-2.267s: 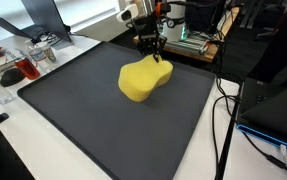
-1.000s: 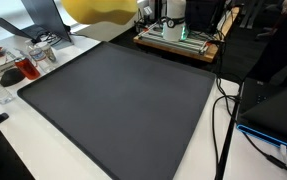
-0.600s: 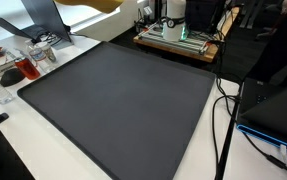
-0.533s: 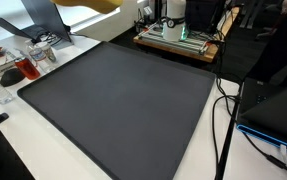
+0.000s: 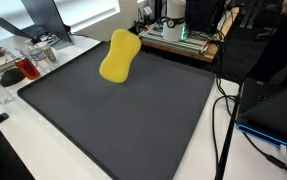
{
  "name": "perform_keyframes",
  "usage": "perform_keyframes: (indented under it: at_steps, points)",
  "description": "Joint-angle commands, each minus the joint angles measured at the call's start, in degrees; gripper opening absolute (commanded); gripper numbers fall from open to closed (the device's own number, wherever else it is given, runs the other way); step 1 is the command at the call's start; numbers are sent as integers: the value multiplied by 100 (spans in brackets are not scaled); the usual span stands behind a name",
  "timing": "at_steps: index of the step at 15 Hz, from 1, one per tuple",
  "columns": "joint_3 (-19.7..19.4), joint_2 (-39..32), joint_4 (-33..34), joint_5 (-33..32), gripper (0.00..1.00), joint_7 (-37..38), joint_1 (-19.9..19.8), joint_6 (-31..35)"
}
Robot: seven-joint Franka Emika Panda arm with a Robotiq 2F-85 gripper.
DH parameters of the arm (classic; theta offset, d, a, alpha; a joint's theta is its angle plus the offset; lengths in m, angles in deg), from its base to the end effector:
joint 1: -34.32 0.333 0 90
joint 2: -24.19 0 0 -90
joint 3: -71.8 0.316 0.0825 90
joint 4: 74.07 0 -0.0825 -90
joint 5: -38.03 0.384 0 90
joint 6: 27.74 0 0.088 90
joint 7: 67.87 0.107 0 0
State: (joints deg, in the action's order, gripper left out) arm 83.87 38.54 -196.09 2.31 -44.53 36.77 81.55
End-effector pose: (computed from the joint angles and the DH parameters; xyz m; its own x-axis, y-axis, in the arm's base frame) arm 0.4816 0.0886 0.5294 0.9751 0.1070 0.1941 -0.0222 -0.8240 0.5661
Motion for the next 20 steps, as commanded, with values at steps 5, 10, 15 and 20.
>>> perform_keyframes:
  at_steps: [5, 10, 15, 20]
  points:
    - [6, -177, 200, -87, 100, 185, 60, -248]
    - [-25, -289, 309, 597, 100, 200, 123, -842]
    - [-28, -509, 284, 1495, 100, 374, 238, -1549]
    - [-31, -902, 138, 1778, 100, 724, 344, -1533]
